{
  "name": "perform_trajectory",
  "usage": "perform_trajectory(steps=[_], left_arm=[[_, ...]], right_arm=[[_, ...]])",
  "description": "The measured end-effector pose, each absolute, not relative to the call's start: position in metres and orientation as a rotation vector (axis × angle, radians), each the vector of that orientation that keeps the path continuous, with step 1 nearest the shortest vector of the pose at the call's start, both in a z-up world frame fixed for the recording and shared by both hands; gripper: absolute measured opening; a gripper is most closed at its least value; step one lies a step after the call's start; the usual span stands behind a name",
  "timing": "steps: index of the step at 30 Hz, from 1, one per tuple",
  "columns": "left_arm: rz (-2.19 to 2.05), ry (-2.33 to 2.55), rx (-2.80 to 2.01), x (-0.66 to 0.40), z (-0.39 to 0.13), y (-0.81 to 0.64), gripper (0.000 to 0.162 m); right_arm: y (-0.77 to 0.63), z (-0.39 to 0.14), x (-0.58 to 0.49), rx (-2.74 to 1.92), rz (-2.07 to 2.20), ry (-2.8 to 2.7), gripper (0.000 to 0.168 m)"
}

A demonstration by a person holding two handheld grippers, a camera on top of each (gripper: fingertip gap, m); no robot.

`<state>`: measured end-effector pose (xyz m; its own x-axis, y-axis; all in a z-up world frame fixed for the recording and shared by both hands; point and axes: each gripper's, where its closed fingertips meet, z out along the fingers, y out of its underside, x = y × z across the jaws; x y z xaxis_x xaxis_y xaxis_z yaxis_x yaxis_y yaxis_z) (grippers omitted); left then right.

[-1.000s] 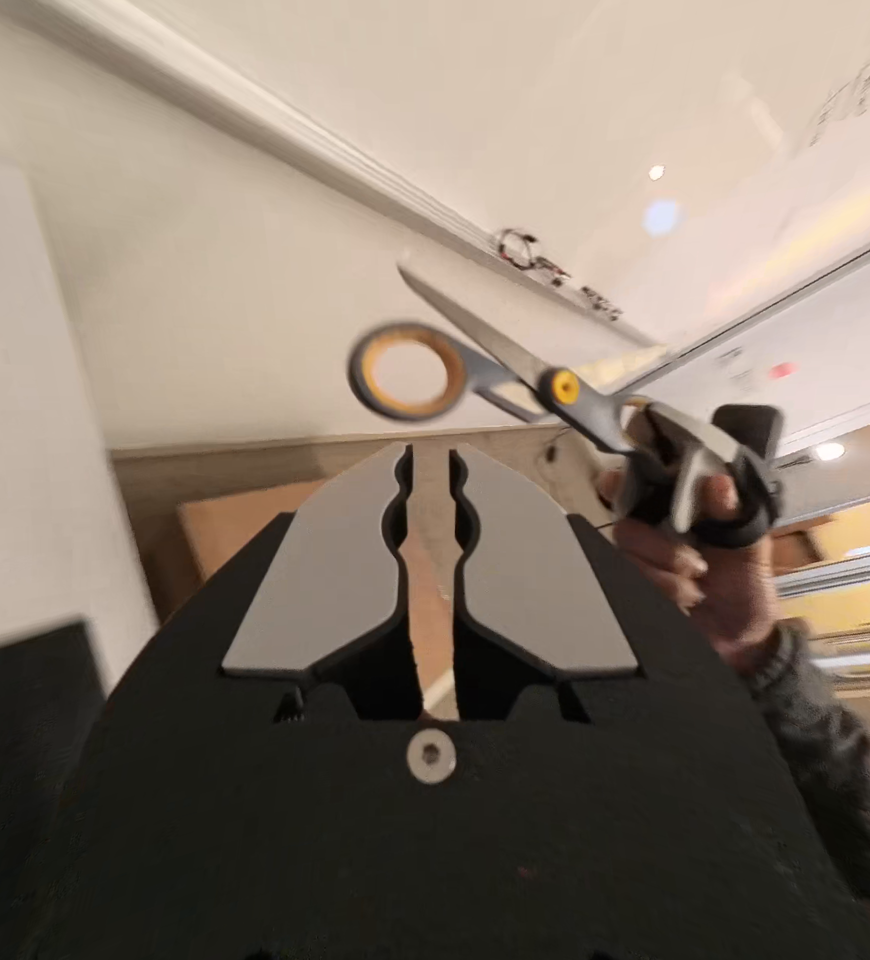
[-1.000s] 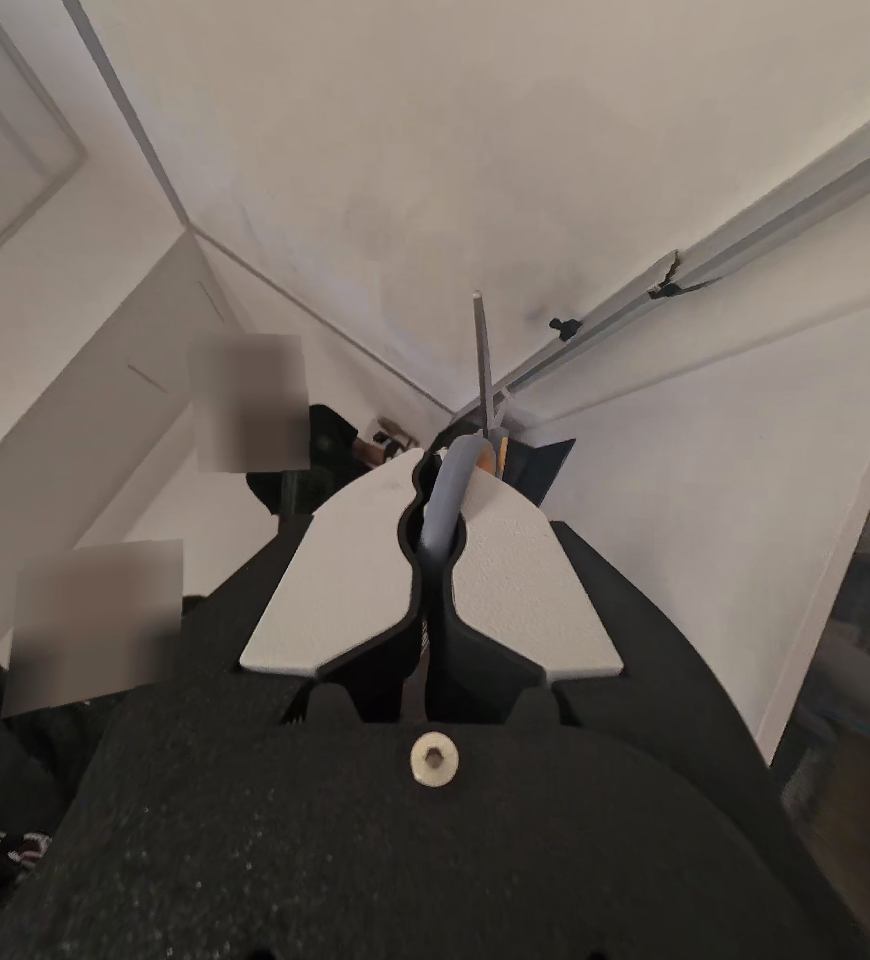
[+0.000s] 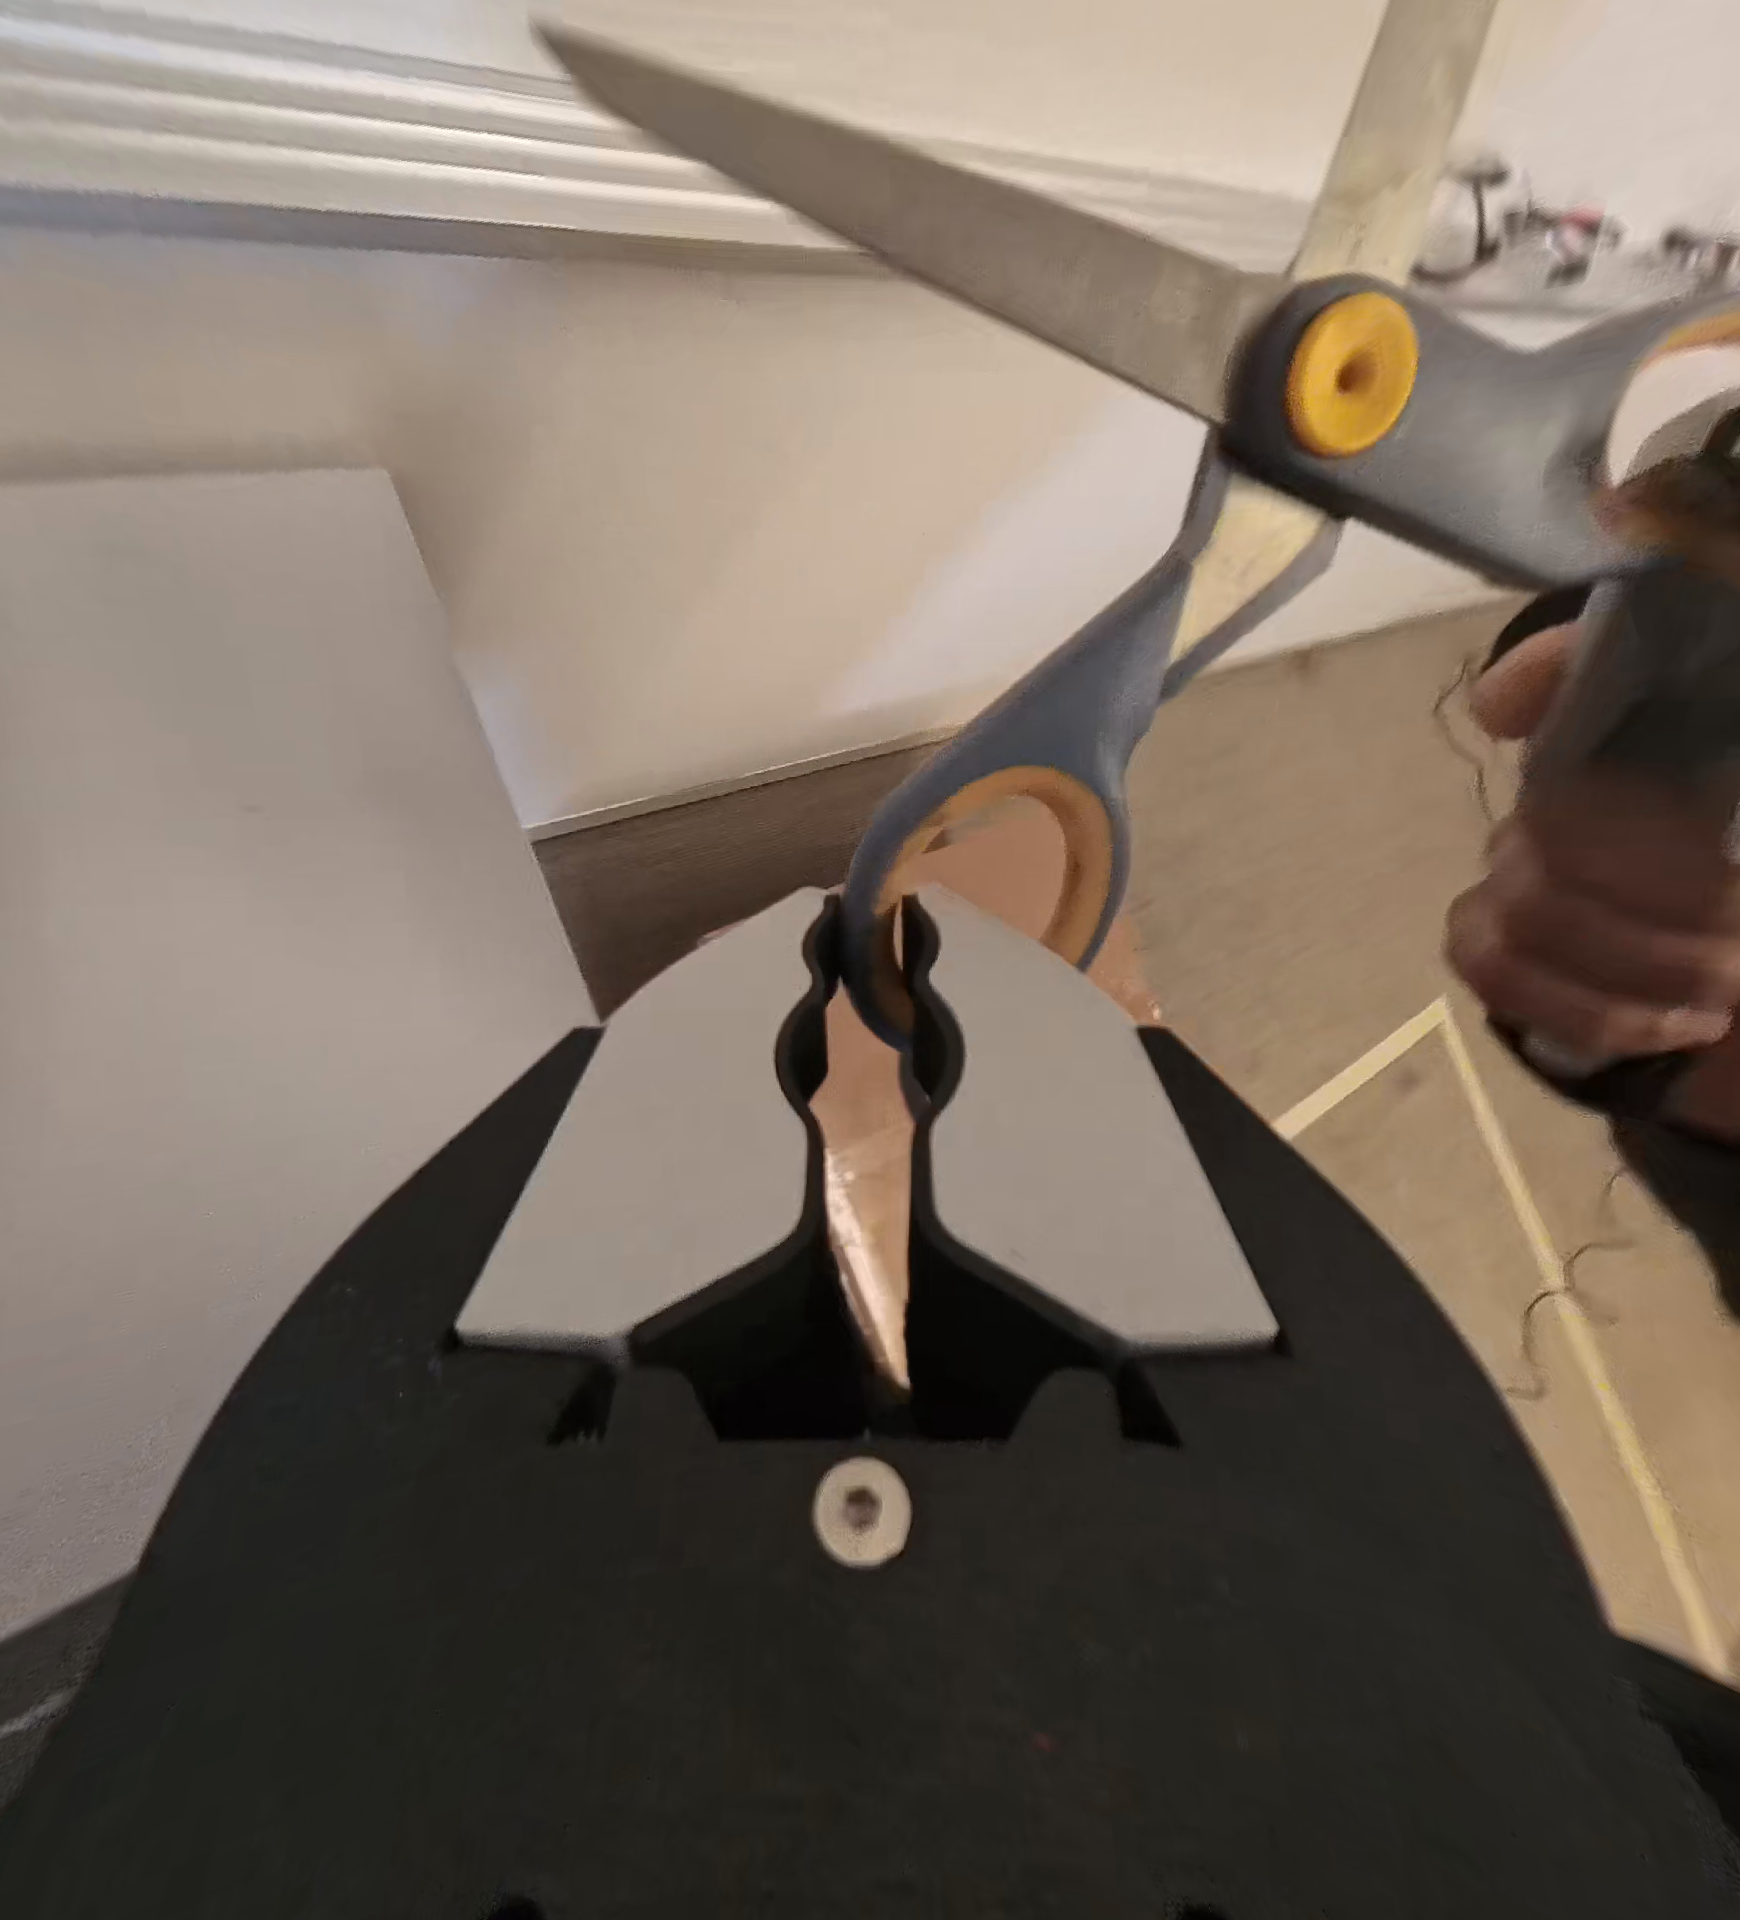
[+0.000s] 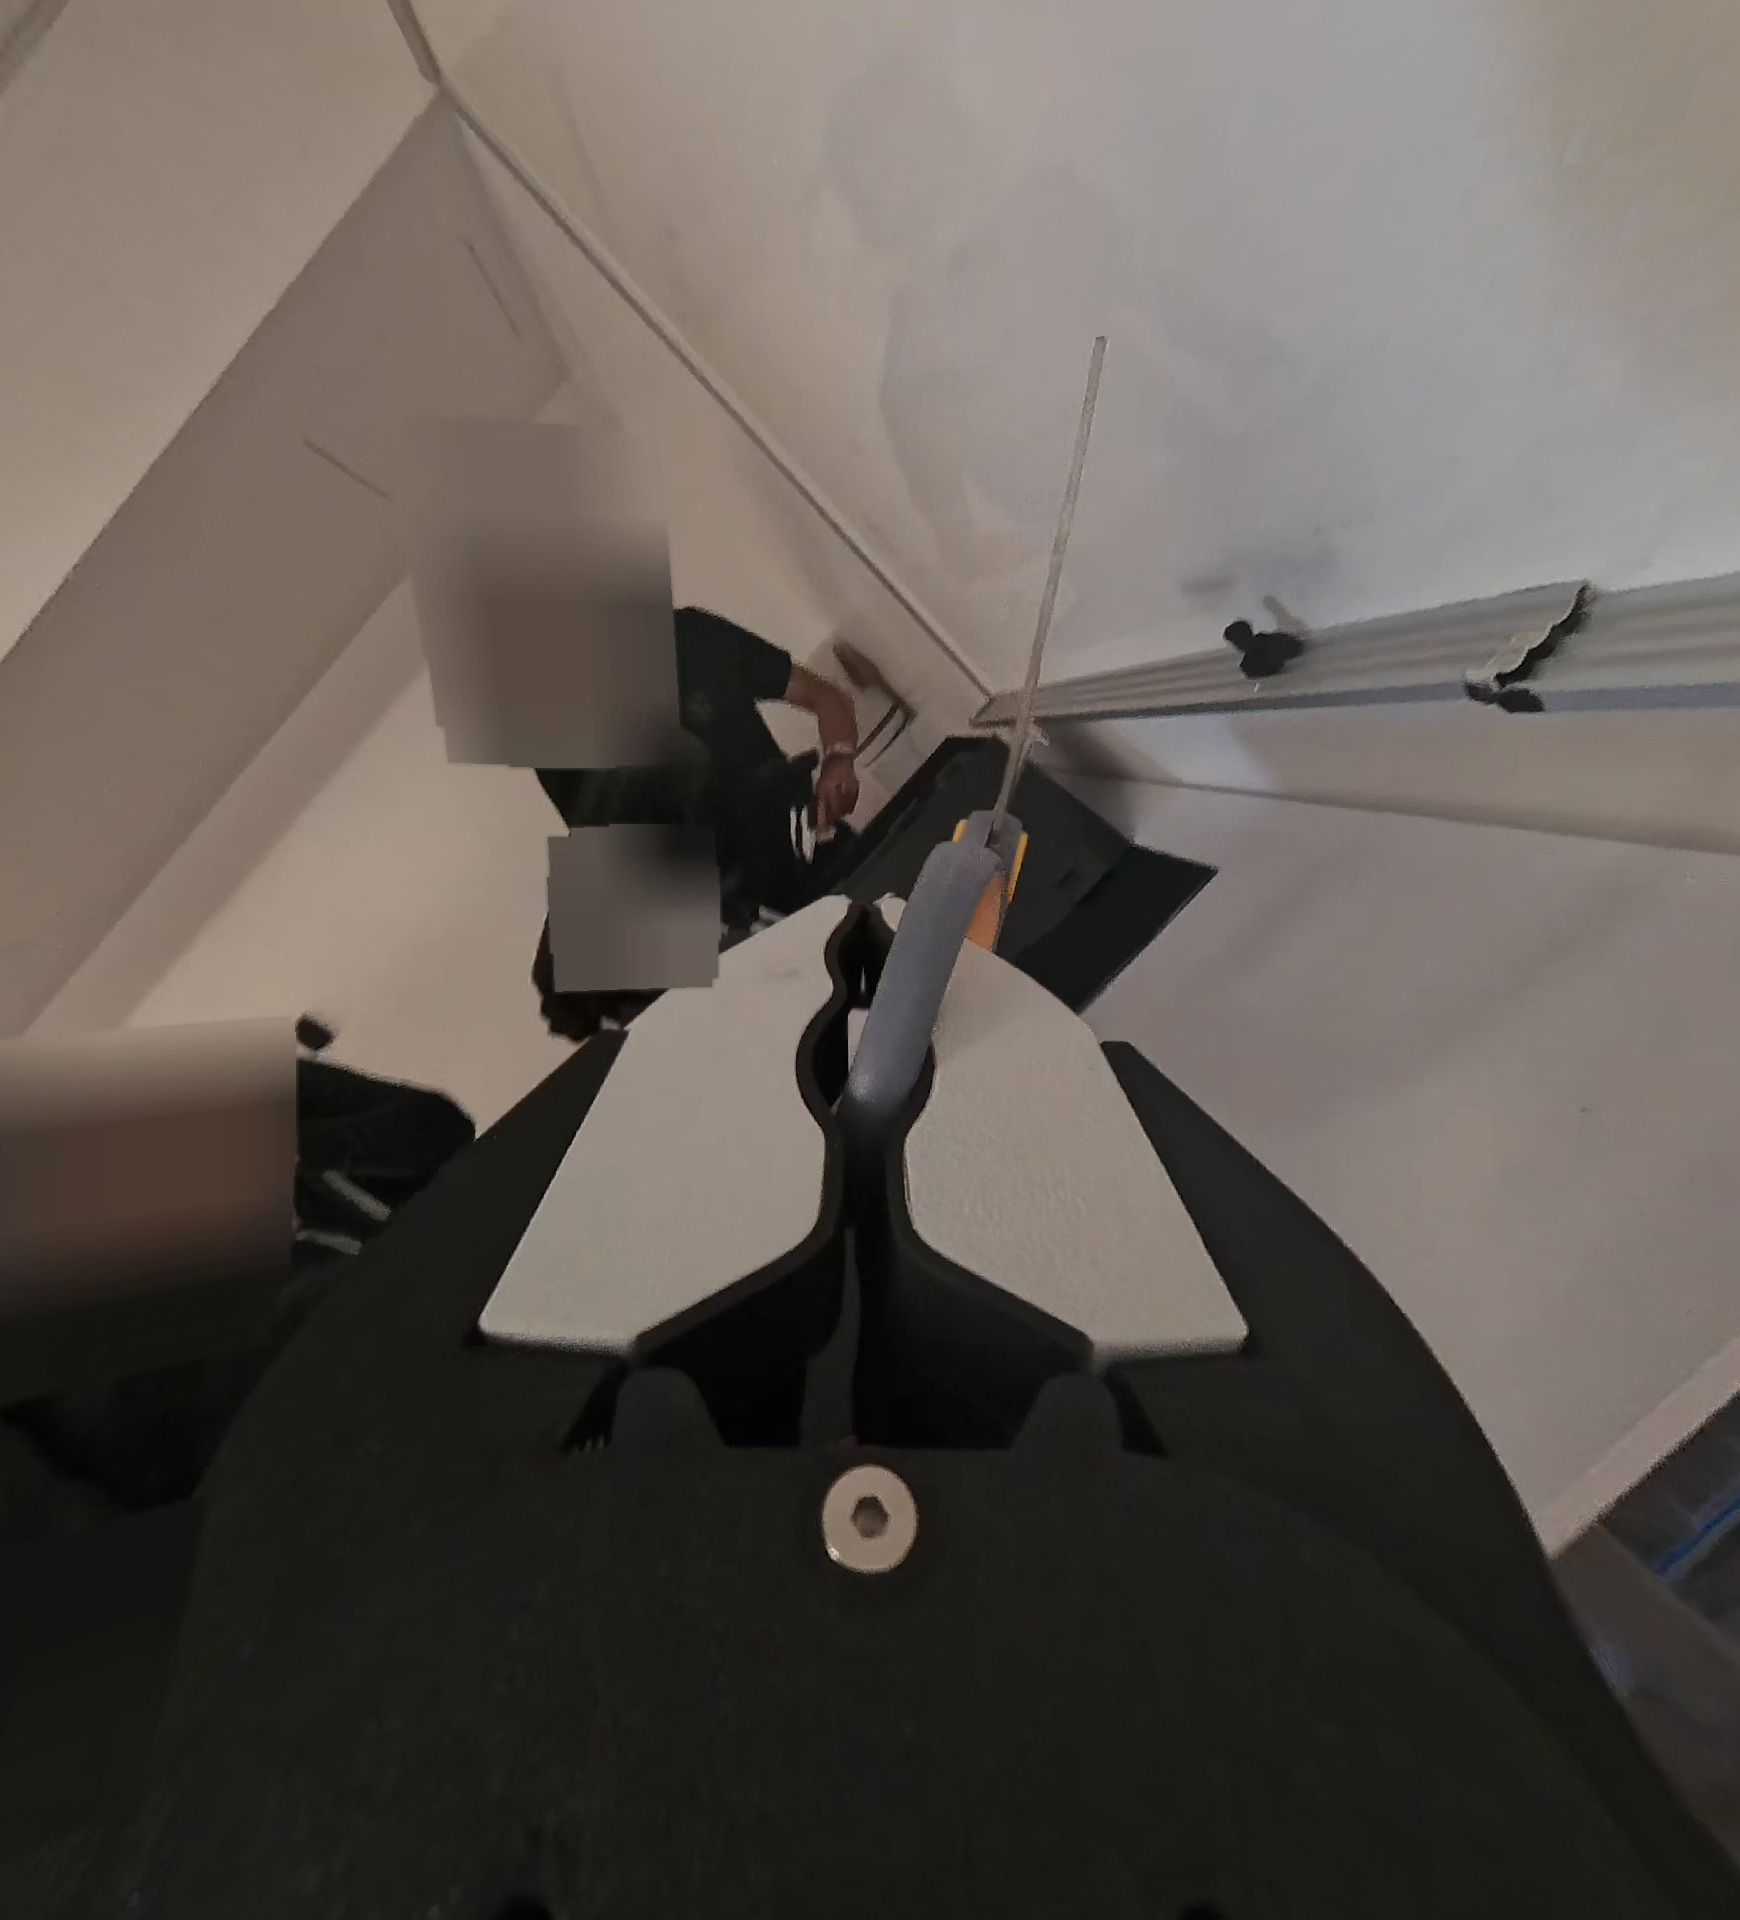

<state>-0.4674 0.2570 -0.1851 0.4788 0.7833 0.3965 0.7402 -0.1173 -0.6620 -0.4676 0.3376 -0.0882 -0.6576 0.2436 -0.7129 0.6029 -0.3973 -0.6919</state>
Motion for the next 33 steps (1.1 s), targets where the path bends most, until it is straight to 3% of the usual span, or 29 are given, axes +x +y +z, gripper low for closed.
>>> perform_trajectory(steps=[12, 16, 30, 33], left_arm=[[-0.002, -1.204, -1.822, -0.441, -0.160, 0.312, 0.022], [-0.071, -1.125, -1.858, -0.437, -0.157, 0.300, 0.021], [-0.296, -1.436, -1.588, -0.498, -0.150, 0.263, 0.049], [-0.338, -1.456, -1.521, -0.509, -0.146, 0.264, 0.045]], right_arm=[[0.319, -0.094, -0.482, 1.237, -2.287, 1.233, 0.000], [0.314, -0.099, -0.478, 1.200, -2.245, 1.249, 0.000], [0.291, -0.113, -0.479, 1.112, -2.241, 1.457, 0.000], [0.291, -0.114, -0.482, 1.099, -2.282, 1.472, 0.000]])
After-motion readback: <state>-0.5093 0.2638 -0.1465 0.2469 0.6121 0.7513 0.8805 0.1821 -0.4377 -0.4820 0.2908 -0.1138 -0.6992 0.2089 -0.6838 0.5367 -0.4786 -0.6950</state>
